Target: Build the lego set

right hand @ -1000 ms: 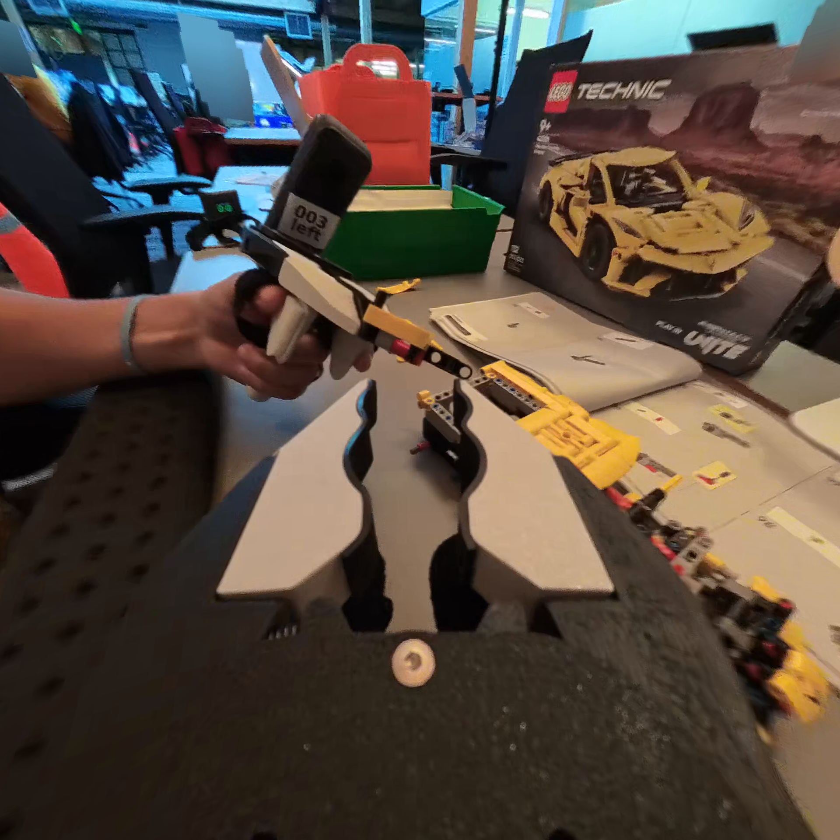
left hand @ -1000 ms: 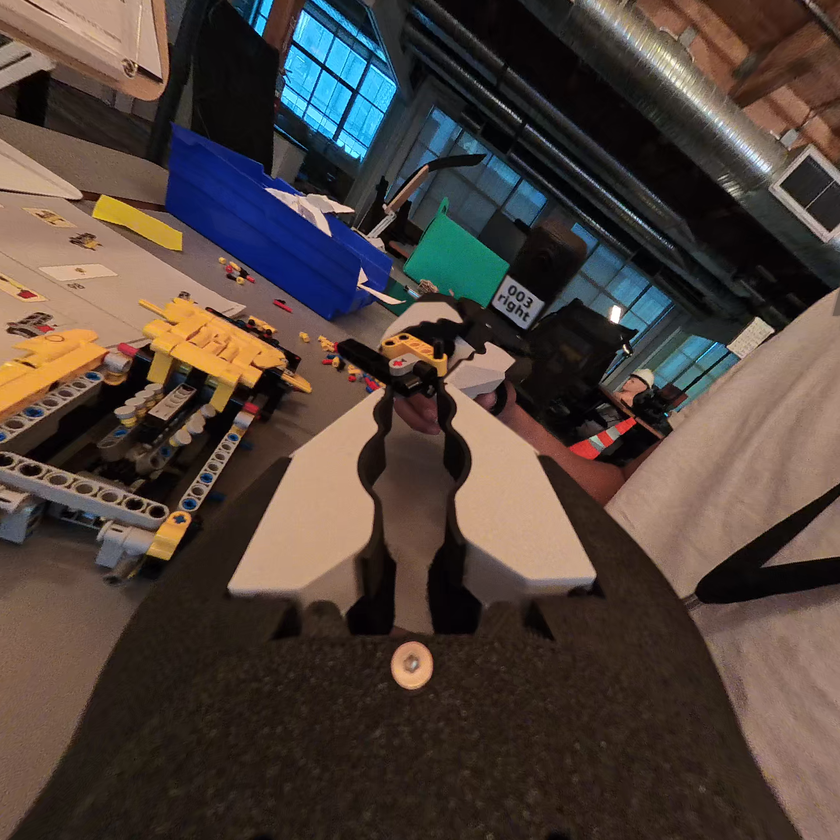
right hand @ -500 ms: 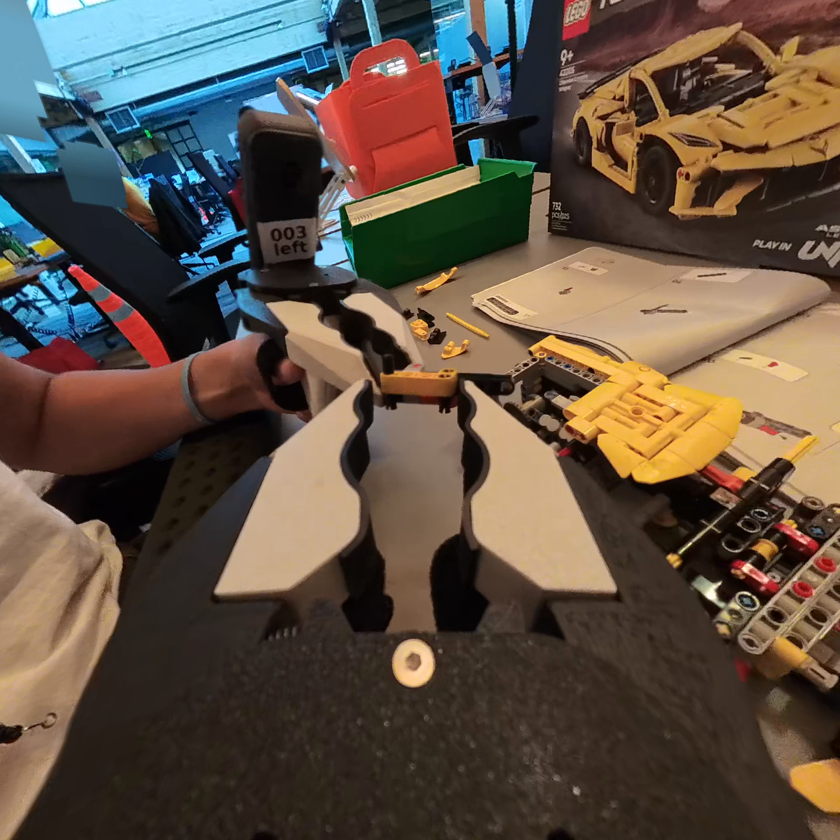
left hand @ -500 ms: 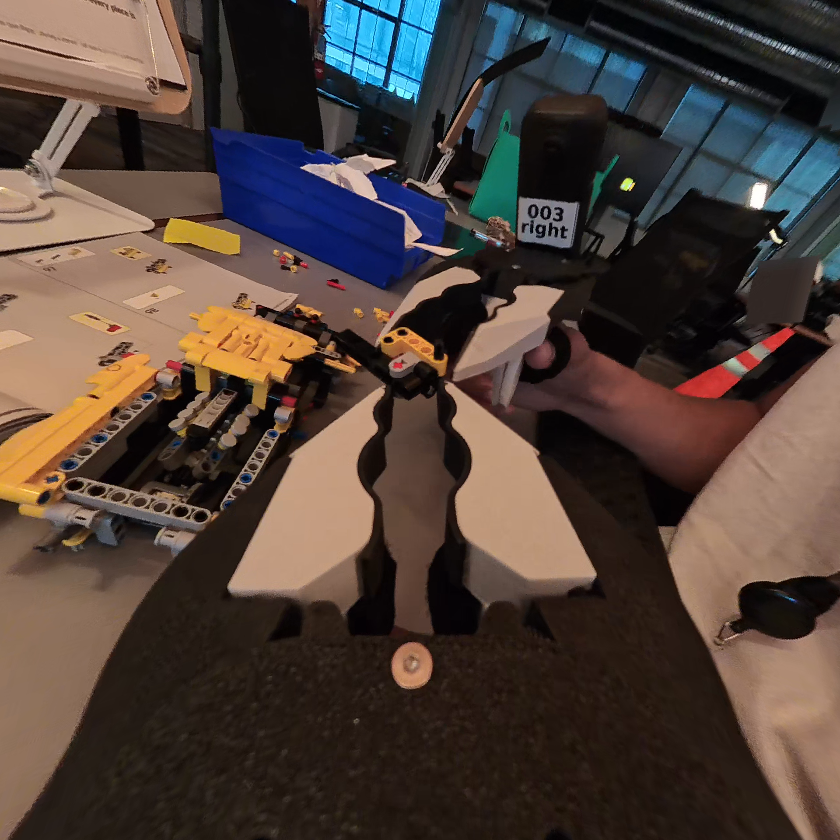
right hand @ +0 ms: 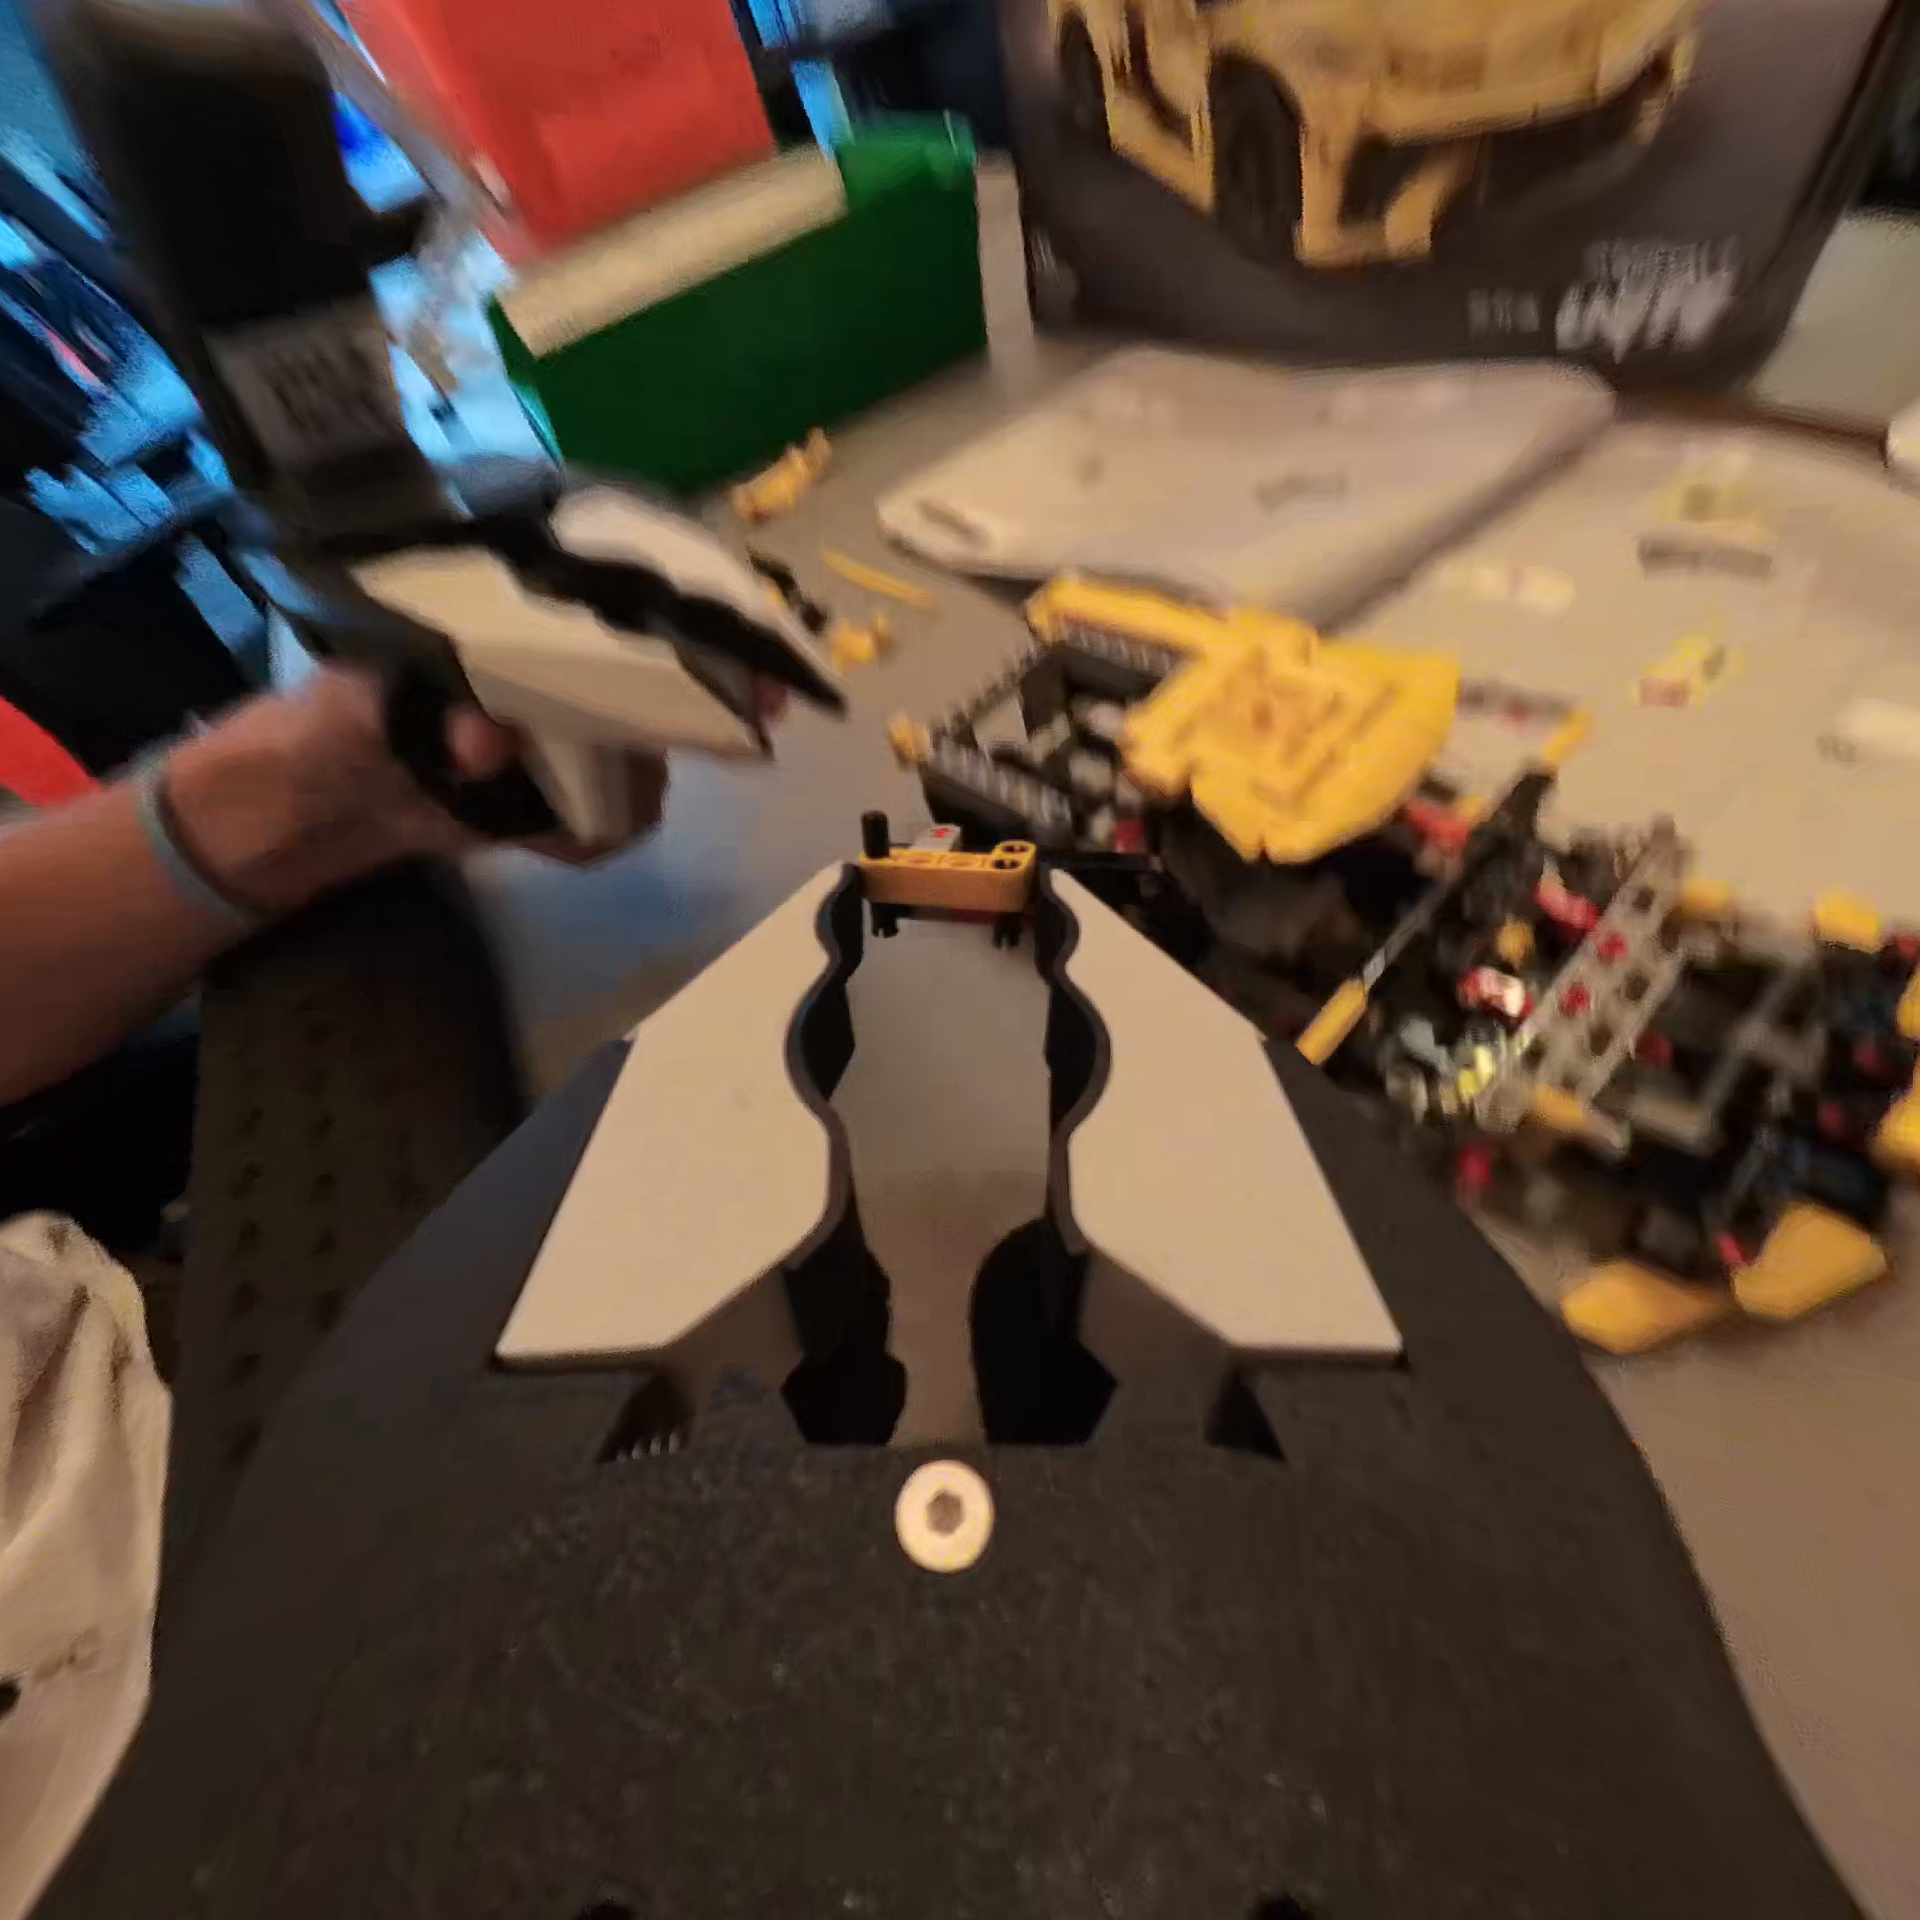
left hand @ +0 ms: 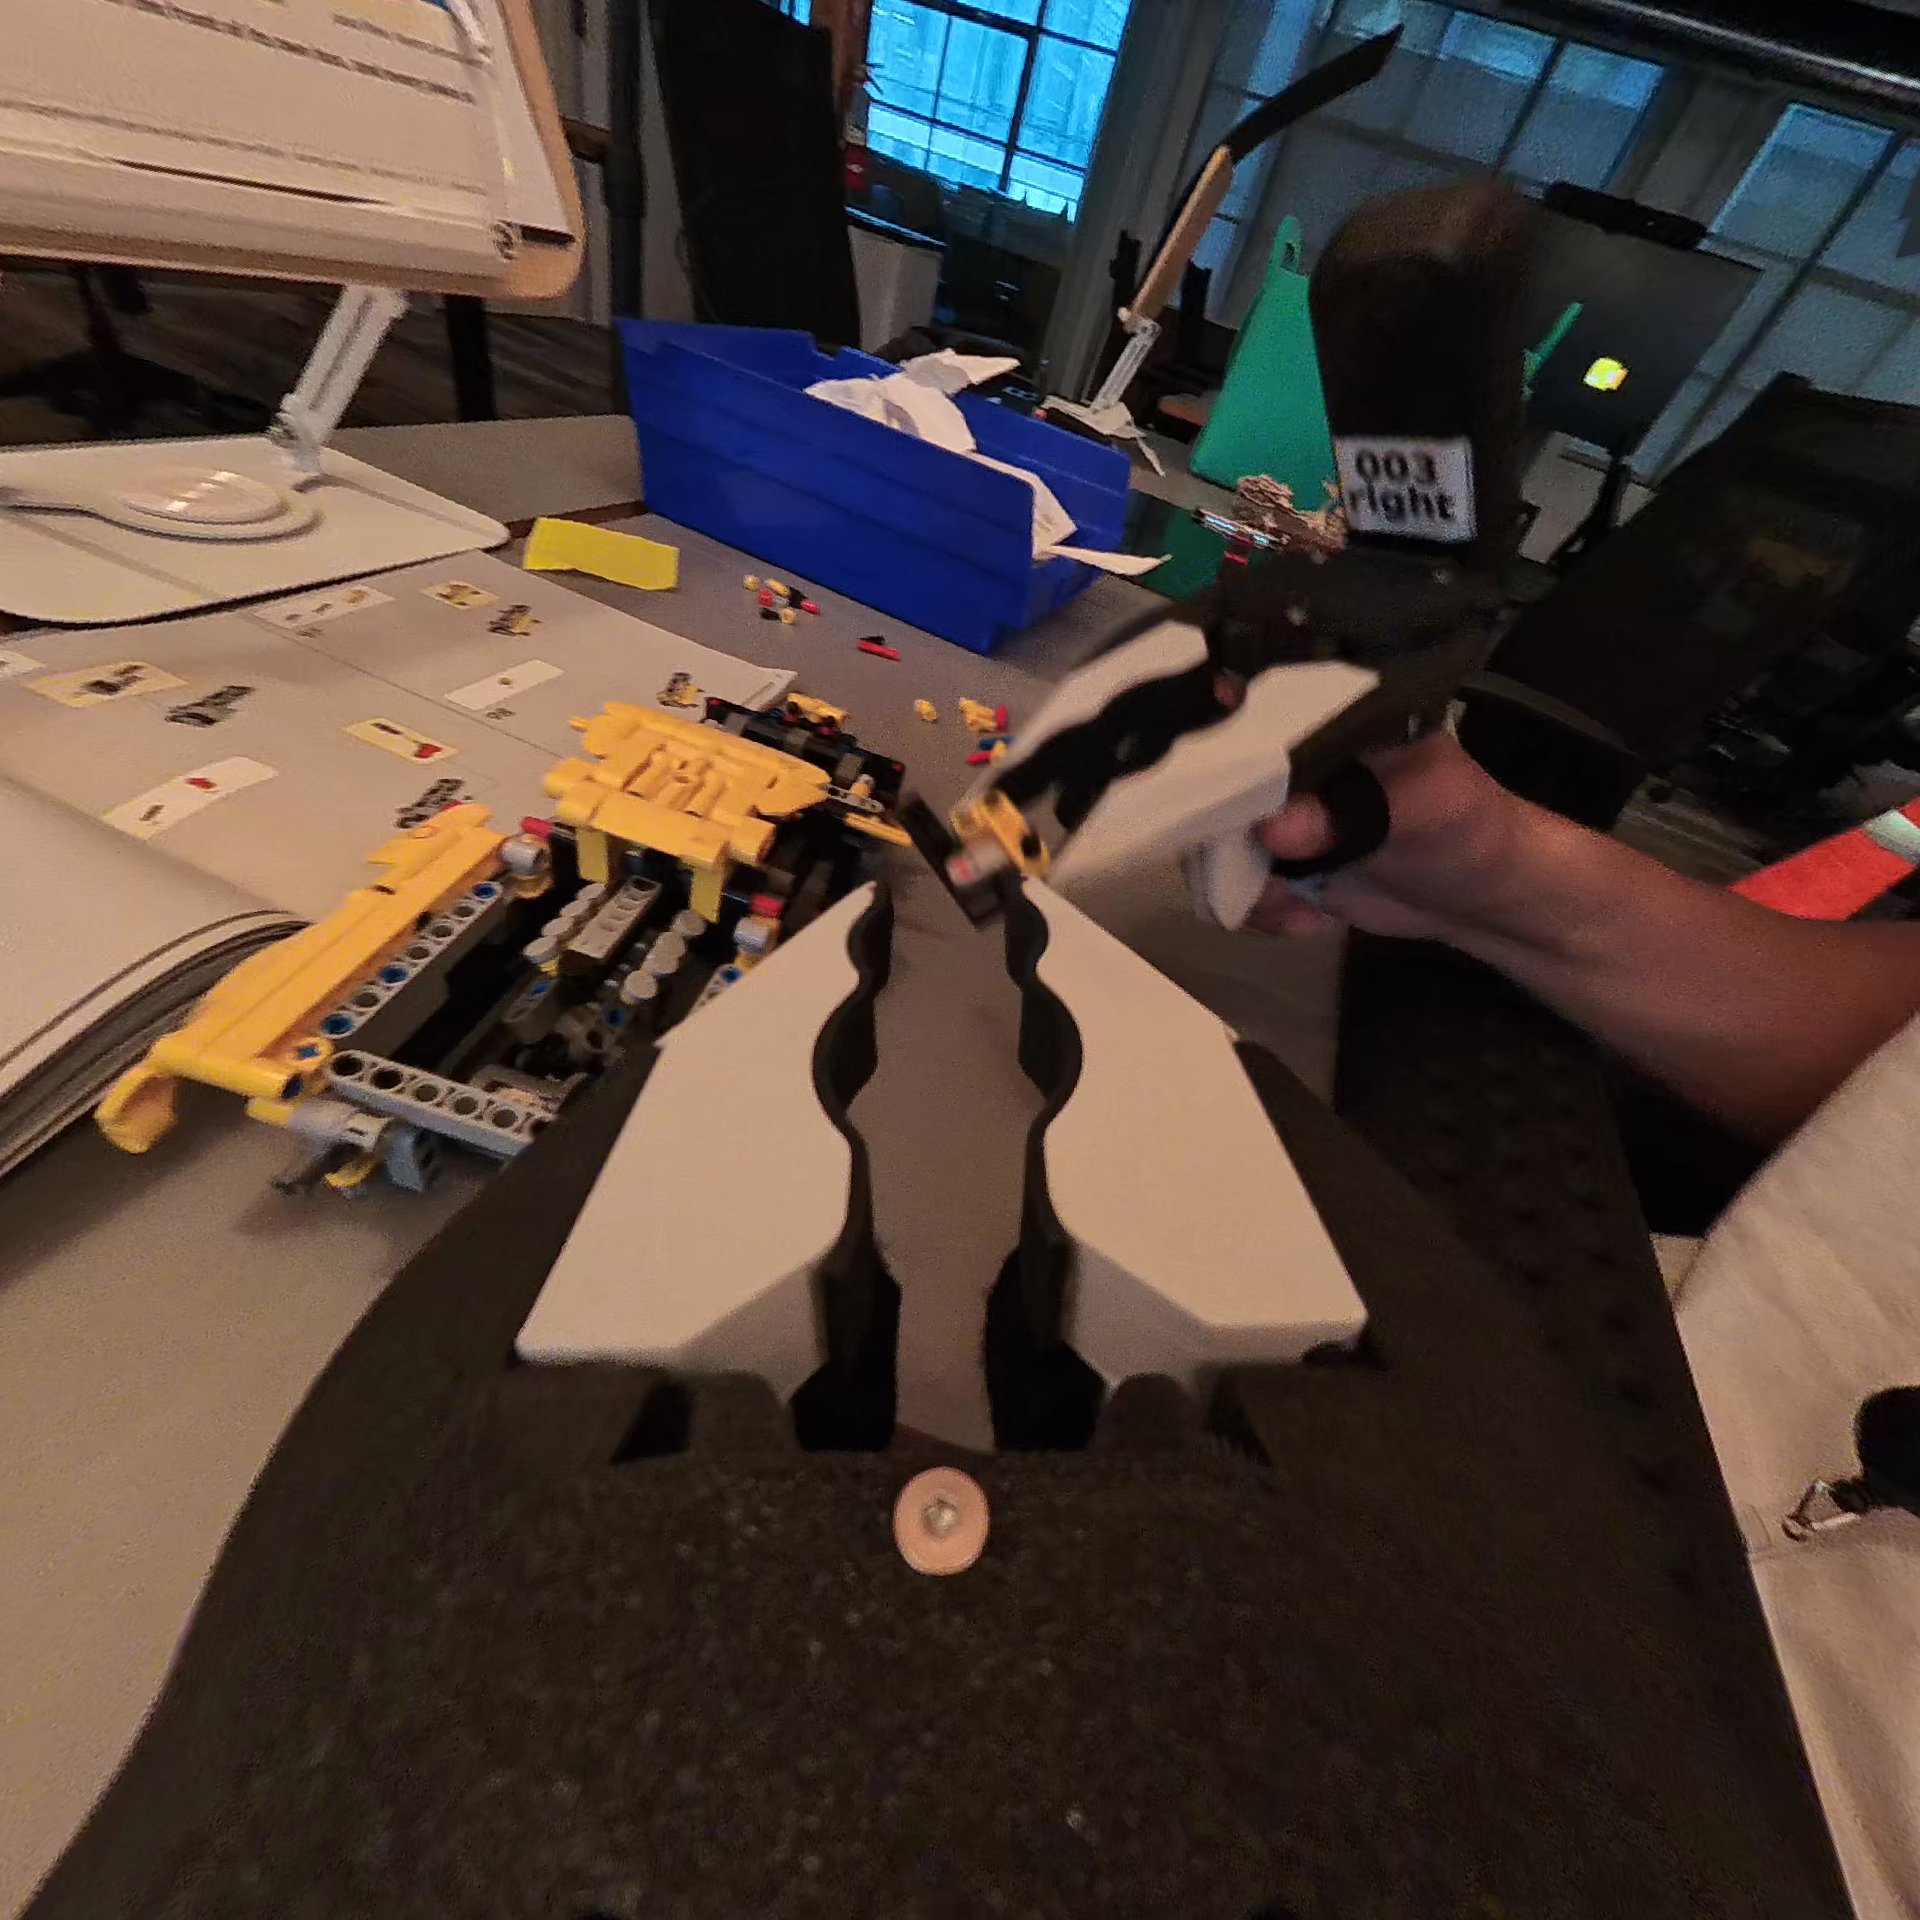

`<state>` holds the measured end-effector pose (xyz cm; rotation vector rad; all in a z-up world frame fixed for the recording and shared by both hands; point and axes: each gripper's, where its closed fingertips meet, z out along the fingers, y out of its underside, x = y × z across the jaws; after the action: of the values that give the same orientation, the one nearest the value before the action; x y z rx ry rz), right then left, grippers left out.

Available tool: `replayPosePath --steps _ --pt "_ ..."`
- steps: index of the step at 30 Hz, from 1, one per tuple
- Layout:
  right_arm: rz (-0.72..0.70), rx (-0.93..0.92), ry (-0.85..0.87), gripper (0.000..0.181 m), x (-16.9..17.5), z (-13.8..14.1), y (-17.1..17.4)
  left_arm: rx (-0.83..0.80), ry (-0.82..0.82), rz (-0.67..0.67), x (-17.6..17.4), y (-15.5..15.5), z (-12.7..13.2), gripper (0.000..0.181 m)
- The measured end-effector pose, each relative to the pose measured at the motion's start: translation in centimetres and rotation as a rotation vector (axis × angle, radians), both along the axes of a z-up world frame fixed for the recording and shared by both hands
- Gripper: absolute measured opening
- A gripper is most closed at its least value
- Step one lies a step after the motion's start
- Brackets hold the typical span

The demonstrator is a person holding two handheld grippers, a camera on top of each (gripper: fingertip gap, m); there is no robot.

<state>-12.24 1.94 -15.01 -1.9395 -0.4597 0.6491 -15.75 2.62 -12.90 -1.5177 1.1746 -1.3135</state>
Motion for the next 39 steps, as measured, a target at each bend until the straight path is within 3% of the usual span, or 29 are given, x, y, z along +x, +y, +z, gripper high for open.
replayPosePath --steps 4,17,19,22,26,28,31,39 --pt "0.006 -0.165 -0.248 0.032 0.5 -5.3 -2.7 -0.026 -0.02 0.052 -0.2 1.1 0.3 0.021" --pt "0.01 -0.189 -0.315 0.032 0.1 -7.6 -3.1 0.025 0.073 0.146 -1.3 2.8 -1.1 0.021" --pt "0.012 -0.155 -0.316 0.032 0.0 -7.2 -3.0 0.045 0.09 0.214 -3.4 4.0 -0.5 0.022" --pt "0.006 -0.109 -0.277 0.036 0.2 -6.4 -2.9 0.077 0.197 0.415 -10.5 6.8 0.1 0.024" --pt "-0.05 -0.05 -0.167 0.042 1.3 -4.5 -2.1 0.089 0.492 0.623 -21.1 7.9 -2.7 0.027" --pt "-0.079 -0.01 -0.105 0.044 1.9 -3.3 -1.7 0.101 0.587 0.689 -24.6 8.0 -3.9 0.027" --pt "-0.103 0.031 -0.082 0.043 2.4 -2.5 -1.6 0.046 0.628 0.745 -27.2 8.3 -5.3 0.027" --pt "-0.069 0.006 -0.077 0.038 1.9 -3.0 -1.8 -0.056 0.717 0.781 -29.1 10.8 -7.3 0.028"
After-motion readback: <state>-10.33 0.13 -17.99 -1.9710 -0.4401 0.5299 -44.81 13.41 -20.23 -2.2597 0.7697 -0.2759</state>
